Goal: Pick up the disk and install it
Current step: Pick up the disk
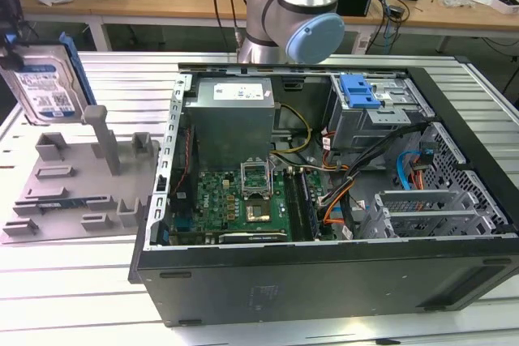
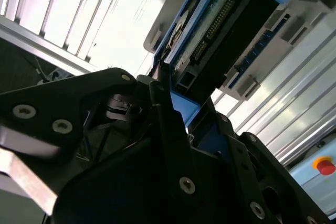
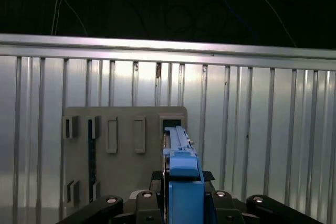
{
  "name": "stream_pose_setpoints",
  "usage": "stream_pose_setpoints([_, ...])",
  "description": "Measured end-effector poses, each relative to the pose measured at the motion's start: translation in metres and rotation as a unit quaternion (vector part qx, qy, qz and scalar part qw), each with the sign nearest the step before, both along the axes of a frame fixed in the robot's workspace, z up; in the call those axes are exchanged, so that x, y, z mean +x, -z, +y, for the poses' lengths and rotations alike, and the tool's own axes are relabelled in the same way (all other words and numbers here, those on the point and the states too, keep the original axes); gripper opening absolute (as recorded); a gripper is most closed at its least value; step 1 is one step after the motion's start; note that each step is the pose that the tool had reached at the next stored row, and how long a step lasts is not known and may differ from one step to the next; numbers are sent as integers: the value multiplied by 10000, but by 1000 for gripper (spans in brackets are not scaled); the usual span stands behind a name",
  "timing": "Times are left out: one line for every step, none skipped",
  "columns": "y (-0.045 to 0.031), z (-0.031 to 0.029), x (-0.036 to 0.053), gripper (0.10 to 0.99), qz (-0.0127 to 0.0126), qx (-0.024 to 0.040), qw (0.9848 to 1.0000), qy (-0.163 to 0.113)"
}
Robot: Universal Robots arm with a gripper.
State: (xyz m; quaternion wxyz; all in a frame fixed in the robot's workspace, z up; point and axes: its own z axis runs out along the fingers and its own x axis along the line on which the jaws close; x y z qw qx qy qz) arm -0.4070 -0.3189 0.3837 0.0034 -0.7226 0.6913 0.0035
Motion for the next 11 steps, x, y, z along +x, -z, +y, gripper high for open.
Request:
stream_pose_setpoints([-49,-1,0,369,0,1,10000,0])
stream_pose_setpoints([-98,-2,0,369,-1,1,10000,0])
stream_pose_setpoints([-169,-3,0,369,0,2,10000,0])
stream_pose_setpoints([-238,-5,0,369,0,3,10000,0])
stream_pose_setpoints([-326,-6,0,369,0,3,10000,0])
stream_pose_setpoints([-371,-7,0,369,0,3,10000,0])
stream_pose_setpoints([-416,-8,0,369,0,4,10000,0])
stream_pose_setpoints([-514,-11,0,369,0,4,10000,0])
stream_pose_setpoints([-586,-12,0,369,0,4,10000,0])
stream_pose_setpoints([-686,-15,0,369,-1,4,10000,0])
stream_pose_setpoints([-790,-17,0,369,0,4,10000,0])
